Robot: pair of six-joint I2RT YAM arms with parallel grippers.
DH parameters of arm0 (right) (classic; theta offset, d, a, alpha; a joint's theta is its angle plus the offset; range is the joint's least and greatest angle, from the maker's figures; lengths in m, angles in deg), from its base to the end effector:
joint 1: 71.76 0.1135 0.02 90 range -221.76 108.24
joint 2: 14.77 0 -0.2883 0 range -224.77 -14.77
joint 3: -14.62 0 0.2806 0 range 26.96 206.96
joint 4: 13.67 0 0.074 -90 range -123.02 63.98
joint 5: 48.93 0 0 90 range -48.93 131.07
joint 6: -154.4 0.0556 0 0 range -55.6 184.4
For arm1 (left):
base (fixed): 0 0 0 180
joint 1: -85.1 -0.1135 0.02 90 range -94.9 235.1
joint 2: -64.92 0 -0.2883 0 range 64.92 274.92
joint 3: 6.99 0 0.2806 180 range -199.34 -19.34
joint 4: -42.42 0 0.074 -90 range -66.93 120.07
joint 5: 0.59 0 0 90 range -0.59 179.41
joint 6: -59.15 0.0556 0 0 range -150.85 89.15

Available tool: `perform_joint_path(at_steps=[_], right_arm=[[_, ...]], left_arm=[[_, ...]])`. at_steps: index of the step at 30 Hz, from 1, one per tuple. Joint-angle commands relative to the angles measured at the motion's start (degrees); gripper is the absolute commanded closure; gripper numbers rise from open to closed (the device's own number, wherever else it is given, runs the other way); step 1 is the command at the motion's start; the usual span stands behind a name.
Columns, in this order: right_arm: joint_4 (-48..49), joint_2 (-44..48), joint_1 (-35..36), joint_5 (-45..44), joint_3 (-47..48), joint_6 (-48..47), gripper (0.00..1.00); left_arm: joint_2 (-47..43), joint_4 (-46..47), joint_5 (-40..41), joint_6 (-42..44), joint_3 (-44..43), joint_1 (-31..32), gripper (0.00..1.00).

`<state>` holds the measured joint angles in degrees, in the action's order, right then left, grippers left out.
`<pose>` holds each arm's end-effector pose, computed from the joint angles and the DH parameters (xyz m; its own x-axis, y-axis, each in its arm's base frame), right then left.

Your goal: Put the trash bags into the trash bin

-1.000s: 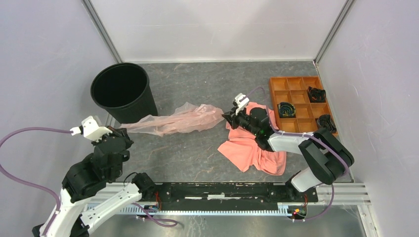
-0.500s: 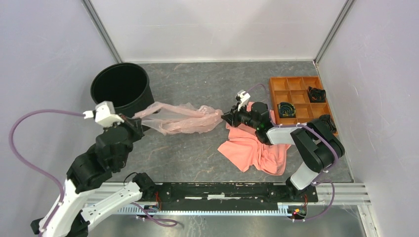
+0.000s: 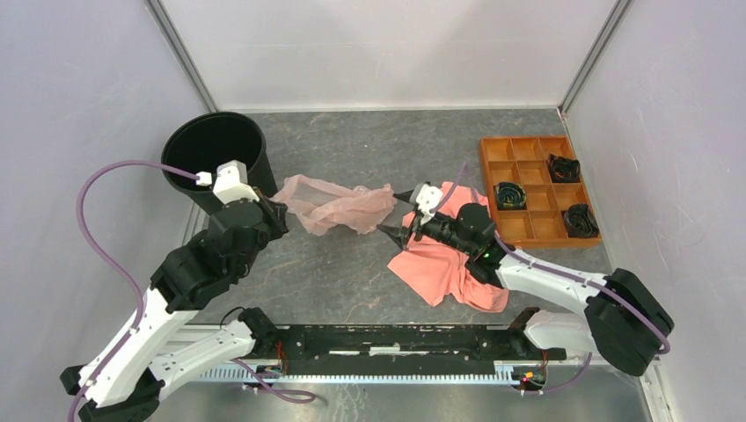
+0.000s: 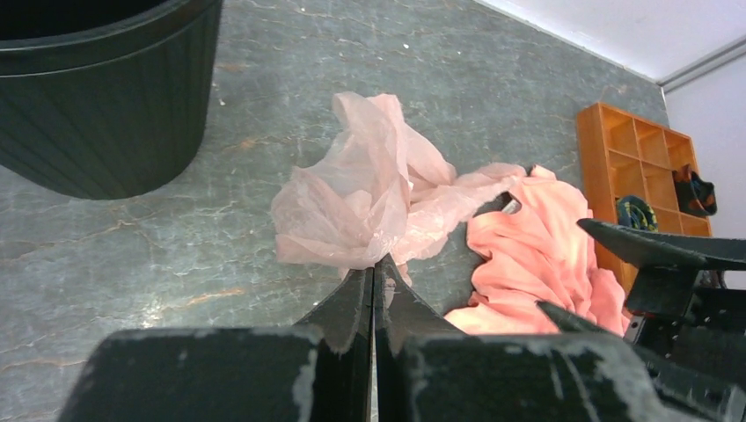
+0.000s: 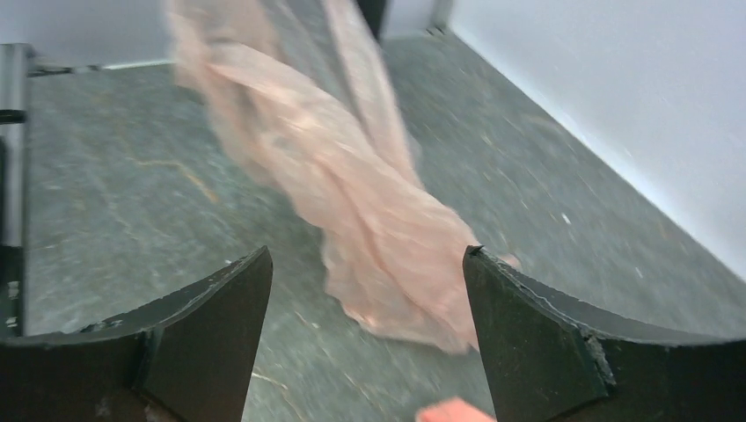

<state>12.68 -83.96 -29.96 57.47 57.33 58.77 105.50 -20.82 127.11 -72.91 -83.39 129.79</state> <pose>0.2103 0.2090 0.2576 0.0817 -0.0532 -0.9952 -0.8460 0.5243 -0.0975 0.1187 -0.0696 0.4109 -0.3573 -0.3921 -0.8477 -0.0927 0.9180 -0.3856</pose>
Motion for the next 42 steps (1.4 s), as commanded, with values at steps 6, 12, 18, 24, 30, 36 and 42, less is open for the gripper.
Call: perform_joint_path(at_steps=[6,12,18,24,30,36,42], right_arm=[[7.0,-13.18,5.16,11.52,13.13,-9.5,0.14],[-1.07,-21.18,6.38,11.46,25.98,-15.07,0.16],[-4.33,-26.21,7.98,12.35,29.49,-17.52,0.21],[-5.87,-26.03,8.16,11.5,29.36,-18.28,0.27],[-3.69,-26.5,8.21,9.74,27.54,-16.88,0.42],[3.24,-25.03,8.17,6.79,22.91,-14.42,0.61],[5.17,-22.67,8.25,5.79,21.27,-11.49,0.95]], left_arm=[[3.49,5.5,-4.3,3.53,-0.47,-0.3,0.98],[3.92,4.96,-5.17,4.93,-1.73,-0.3,0.98],[3.03,4.79,-5.3,5.06,-1.87,-0.3,0.98],[2.22,4.08,-5.35,5.03,-1.78,-0.3,0.98],[0.81,3.7,-5.59,4.36,-2.07,-0.3,0.98],[-0.01,2.82,-5.41,3.86,-2.22,-0.3,0.98],[-0.65,1.86,-2.65,2.78,-1.42,-0.3,0.98]])
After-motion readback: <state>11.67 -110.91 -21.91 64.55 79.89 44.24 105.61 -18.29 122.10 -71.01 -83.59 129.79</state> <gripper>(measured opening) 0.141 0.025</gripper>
